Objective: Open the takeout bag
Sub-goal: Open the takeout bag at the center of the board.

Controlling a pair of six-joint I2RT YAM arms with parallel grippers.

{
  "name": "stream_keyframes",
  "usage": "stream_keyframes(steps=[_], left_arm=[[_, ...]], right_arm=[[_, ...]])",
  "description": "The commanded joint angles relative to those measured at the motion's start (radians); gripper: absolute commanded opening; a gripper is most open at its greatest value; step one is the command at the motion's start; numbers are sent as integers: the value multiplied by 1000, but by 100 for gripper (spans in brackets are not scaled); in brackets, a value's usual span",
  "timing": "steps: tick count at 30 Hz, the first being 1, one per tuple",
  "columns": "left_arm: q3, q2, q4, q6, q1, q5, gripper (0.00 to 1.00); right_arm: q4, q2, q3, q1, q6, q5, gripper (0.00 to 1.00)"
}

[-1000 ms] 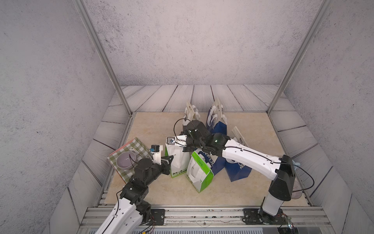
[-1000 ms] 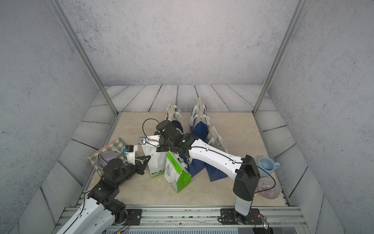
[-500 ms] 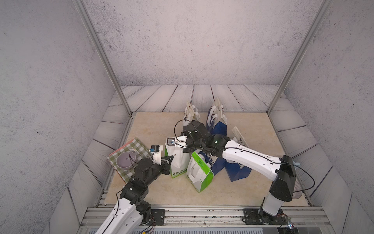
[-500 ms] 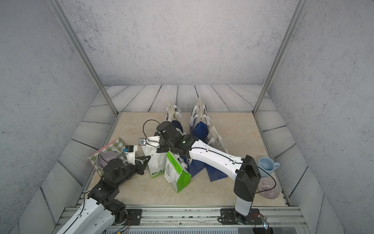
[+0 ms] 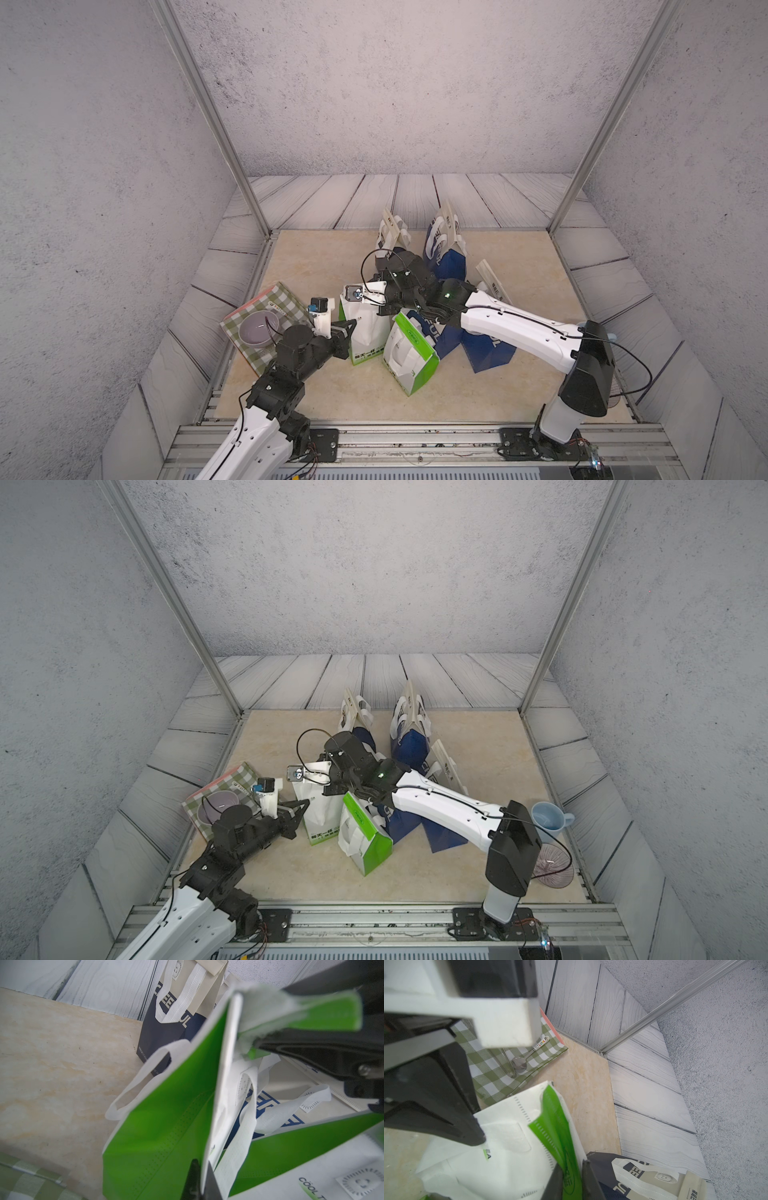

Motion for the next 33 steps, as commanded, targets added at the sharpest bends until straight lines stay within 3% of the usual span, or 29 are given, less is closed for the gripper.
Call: stream_keyframes(steps=[1, 12, 16, 23, 33], left_arm=[[-5, -13, 47, -6, -2, 10, 0], [-7, -15, 47, -10, -2, 12, 0], [-8, -18, 46, -10, -2, 10, 0], [-10, -17, 48, -11, -2, 11, 0], [-10, -19, 49, -13, -2, 11, 0]], right_arm=[[-20, -20, -19, 8, 12, -10, 21], [24, -37, -50, 16, 3, -18, 24], [90, -49, -82, 18, -5, -2, 29], [103, -56, -103, 22, -26, -21, 25], [165, -105, -156, 28, -59, -95, 28]])
